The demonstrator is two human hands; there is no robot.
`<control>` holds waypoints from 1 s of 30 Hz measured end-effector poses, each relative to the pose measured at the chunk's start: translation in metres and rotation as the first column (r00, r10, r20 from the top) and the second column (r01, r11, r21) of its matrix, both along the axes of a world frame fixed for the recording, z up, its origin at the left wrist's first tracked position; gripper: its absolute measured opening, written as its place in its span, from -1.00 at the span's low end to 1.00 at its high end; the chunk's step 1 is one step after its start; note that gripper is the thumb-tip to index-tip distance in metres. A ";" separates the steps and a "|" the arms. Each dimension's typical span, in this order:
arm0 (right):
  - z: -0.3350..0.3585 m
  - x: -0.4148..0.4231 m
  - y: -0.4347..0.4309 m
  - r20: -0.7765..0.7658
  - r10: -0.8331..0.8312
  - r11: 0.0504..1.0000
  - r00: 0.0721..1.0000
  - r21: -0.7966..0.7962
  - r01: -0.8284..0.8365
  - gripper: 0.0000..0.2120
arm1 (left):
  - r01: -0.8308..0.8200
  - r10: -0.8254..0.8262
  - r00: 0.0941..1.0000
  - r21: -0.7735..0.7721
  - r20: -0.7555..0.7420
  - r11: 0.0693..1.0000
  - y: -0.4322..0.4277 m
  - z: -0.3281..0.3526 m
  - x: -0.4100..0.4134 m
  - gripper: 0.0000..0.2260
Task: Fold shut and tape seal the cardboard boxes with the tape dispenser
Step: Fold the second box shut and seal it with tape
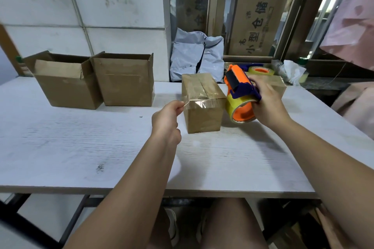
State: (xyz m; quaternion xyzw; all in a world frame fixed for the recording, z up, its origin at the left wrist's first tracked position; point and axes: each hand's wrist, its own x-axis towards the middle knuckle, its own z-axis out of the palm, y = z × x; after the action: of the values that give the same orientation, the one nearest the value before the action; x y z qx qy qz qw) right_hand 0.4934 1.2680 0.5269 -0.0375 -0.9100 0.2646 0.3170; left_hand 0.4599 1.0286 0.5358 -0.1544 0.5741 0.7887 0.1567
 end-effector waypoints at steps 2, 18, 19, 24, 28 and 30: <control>-0.002 0.002 -0.004 0.013 0.018 1.000 1.000 0.000 -0.018 -0.46 | -0.006 0.006 1.000 -0.010 0.000 1.000 0.001 0.001 -0.001 -0.94; -0.015 -0.005 -0.038 0.011 0.025 1.000 1.000 -0.006 -0.024 -0.34 | -0.009 0.008 0.998 -0.015 -0.057 1.000 -0.017 -0.002 -0.019 -0.95; -0.015 -0.005 -0.040 0.004 0.031 0.999 1.000 0.006 -0.031 -0.34 | -0.017 0.015 0.998 -0.029 -0.065 0.999 -0.018 -0.003 -0.022 -0.97; -0.010 -0.004 -0.045 0.012 0.040 0.999 0.999 -0.025 -0.040 -0.35 | -0.066 0.063 0.995 -0.038 -0.076 0.997 -0.030 0.003 -0.032 -0.93; 0.004 -0.008 -0.040 0.001 -0.003 1.000 1.000 0.025 0.003 -0.38 | -0.078 0.069 0.991 -0.080 -0.112 0.994 -0.038 0.008 -0.034 -0.89; 0.013 -0.009 -0.038 0.019 0.009 0.997 1.000 0.082 -0.011 -0.40 | -0.080 0.067 0.991 -0.113 -0.118 0.990 -0.040 0.008 -0.034 -0.91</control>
State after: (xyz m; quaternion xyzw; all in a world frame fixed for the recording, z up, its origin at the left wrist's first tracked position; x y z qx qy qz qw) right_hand 0.4840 1.2299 0.5397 -0.0223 -0.9232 0.2283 0.3082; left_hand 0.4259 0.9881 0.5435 -0.1391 0.6214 0.7664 0.0850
